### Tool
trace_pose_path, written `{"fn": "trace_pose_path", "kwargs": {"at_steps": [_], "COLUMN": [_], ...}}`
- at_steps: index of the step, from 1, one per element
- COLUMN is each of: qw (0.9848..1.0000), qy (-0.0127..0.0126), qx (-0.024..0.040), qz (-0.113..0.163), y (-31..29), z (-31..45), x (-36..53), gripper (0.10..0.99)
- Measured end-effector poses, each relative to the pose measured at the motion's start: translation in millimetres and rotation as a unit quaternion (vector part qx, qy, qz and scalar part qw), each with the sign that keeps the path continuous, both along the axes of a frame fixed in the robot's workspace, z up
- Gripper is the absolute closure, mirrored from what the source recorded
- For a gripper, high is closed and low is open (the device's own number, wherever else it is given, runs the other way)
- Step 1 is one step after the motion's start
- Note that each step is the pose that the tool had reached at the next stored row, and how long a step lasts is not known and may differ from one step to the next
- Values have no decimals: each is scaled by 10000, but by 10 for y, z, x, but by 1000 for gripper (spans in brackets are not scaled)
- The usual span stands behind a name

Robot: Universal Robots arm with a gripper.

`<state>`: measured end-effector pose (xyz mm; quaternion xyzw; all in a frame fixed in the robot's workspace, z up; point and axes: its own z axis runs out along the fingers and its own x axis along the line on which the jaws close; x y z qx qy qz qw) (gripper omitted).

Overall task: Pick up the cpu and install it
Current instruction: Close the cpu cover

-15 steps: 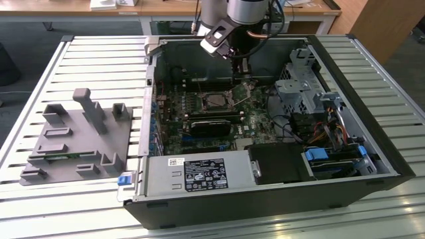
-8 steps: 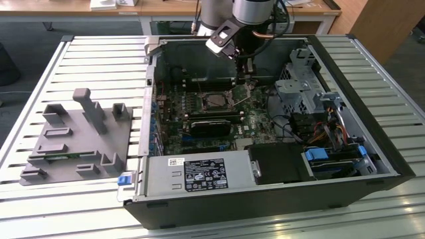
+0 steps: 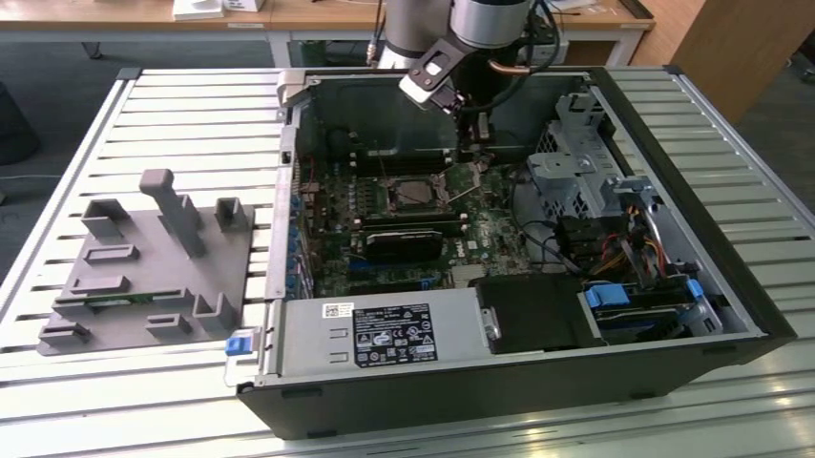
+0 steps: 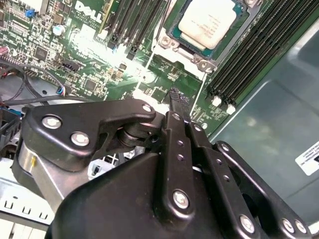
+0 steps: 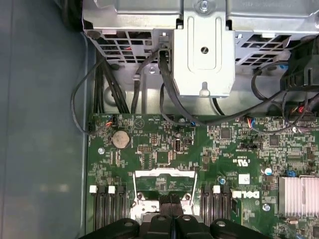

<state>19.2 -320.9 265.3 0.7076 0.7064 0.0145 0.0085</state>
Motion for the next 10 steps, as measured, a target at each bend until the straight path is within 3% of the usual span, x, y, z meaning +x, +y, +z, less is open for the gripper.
{"fn": "trace_pose_path", "kwargs": {"at_steps": [10], "qw": [10000], "qy": [0], "qx": [-1], "qz": [0], "y": [2], "z": [-84], "x": [78], "gripper": [980]}}
